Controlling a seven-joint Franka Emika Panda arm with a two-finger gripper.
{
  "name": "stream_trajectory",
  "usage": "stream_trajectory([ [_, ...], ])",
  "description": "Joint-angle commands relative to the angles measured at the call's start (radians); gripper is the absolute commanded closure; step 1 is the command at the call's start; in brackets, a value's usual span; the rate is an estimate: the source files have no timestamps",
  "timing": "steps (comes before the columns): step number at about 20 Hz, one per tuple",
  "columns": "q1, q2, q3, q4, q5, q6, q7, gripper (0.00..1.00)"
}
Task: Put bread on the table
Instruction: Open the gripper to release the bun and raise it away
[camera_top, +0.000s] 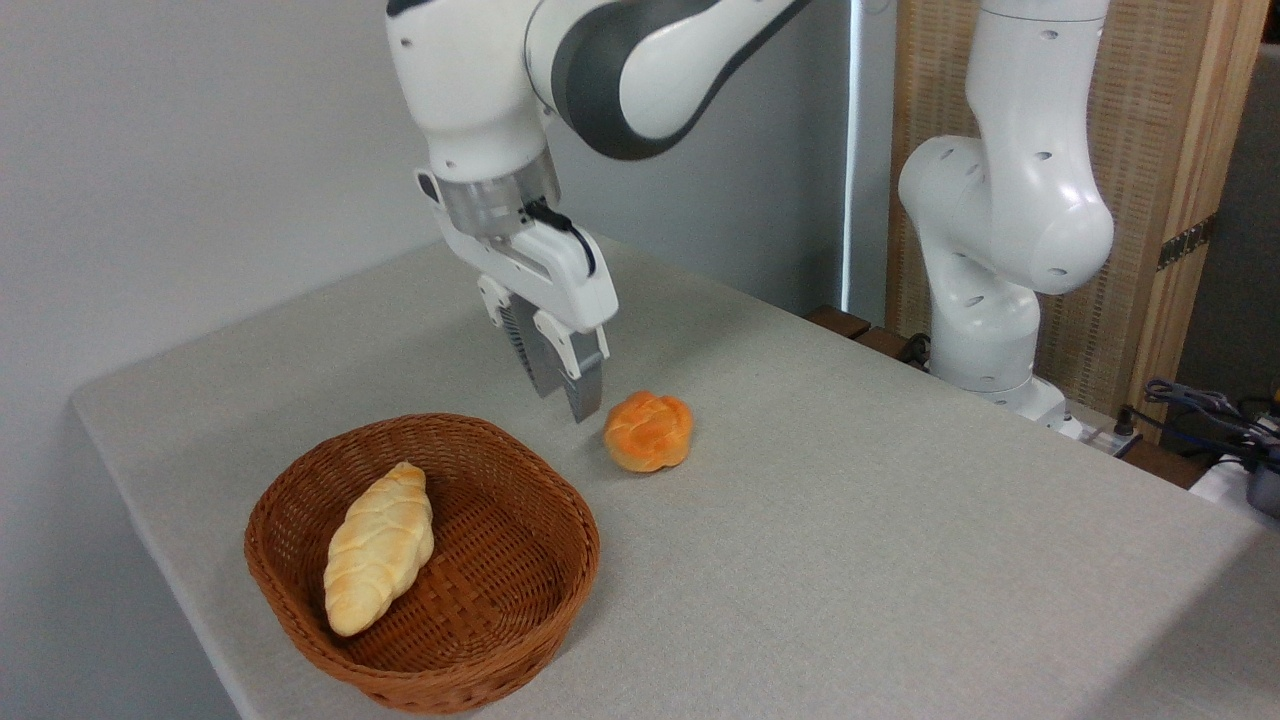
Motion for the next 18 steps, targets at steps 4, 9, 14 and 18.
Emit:
stream_trajectory([
  [4, 0.014, -0.003, 0.013, 0.116, 0.002, 0.013, 0.014, 0.0],
  [9, 0.015, 0.008, 0.074, 0.165, 0.0, 0.068, 0.012, 0.0],
  [14, 0.017, 0.015, 0.087, 0.165, 0.011, 0.114, 0.014, 0.0],
  [18, 0.017, 0.015, 0.105, 0.168, 0.051, 0.114, 0.014, 0.0],
])
